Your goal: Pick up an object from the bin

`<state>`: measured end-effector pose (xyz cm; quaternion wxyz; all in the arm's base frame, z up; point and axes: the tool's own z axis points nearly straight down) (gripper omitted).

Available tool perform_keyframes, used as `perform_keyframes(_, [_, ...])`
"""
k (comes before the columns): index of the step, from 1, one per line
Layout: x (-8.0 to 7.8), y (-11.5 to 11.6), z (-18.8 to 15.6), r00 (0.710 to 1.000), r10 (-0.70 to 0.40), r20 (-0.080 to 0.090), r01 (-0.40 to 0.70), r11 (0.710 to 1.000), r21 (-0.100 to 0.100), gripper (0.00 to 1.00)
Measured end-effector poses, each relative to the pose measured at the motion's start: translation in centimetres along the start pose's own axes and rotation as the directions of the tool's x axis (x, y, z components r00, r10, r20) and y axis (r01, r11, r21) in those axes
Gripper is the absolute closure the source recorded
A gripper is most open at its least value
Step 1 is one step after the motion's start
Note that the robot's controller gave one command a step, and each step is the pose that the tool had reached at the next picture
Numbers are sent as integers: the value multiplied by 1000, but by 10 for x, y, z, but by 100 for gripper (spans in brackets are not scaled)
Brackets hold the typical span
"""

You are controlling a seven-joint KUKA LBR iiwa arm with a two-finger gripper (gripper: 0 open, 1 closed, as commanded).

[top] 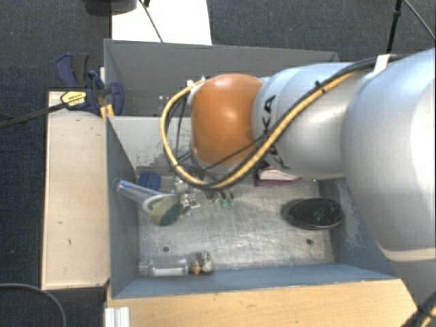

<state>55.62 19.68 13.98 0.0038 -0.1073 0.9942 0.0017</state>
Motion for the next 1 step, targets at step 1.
perform_keyframes(1, [7,-10,-89,1000,-3,2,3,1000,2,100])
